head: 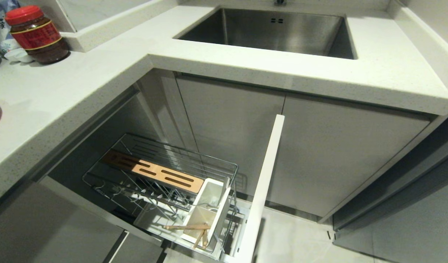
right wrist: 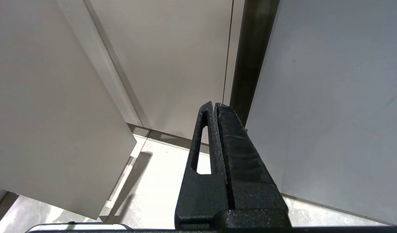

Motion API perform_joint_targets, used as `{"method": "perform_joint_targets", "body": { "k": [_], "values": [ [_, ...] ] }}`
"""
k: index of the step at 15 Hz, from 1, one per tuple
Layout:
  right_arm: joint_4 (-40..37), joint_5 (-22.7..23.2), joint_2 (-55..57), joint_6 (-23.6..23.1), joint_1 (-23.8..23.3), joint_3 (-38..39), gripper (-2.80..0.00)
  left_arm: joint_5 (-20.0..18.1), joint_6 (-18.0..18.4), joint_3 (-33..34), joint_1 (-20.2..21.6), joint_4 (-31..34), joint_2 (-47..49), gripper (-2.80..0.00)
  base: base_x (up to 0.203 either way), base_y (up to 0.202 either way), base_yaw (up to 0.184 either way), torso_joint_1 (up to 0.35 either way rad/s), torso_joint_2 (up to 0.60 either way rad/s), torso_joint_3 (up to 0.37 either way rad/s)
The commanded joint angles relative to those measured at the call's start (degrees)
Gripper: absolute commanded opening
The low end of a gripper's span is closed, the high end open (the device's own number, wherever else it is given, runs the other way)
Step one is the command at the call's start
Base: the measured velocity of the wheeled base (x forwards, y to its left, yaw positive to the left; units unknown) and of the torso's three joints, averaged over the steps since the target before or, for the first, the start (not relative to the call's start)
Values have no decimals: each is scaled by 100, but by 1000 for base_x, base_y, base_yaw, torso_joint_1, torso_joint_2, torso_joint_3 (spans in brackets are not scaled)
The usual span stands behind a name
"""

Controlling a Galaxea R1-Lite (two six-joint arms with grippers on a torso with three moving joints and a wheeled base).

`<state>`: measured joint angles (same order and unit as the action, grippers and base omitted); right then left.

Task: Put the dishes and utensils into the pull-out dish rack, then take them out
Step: Take the bowl out of the cupboard

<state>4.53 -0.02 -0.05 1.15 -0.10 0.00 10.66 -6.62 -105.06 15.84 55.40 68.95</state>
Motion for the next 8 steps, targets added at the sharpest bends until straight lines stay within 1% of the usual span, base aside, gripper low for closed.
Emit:
{"method": "perform_joint_targets", "body": {
  "k": [1, 3, 5, 8],
  "values": [
    [4, 1, 5, 0, 1, 149, -280, 57, 415, -348, 325, 1106, 751, -280, 0, 0, 0, 0, 0, 0],
    [4, 2, 5, 0, 1, 149, -280, 114, 554, -361, 375, 1231, 1118, -280, 0, 0, 0, 0, 0, 0],
    [4, 2, 5, 0, 1, 149, -280, 229, 871, -293, 492, 1298, 1356, -280, 0, 0, 0, 0, 0, 0],
    [4, -1, 5, 0, 1, 149, -280, 240, 908, -296, 517, 1280, 1484, -280, 0, 0, 0, 0, 0, 0]
  ]
}}
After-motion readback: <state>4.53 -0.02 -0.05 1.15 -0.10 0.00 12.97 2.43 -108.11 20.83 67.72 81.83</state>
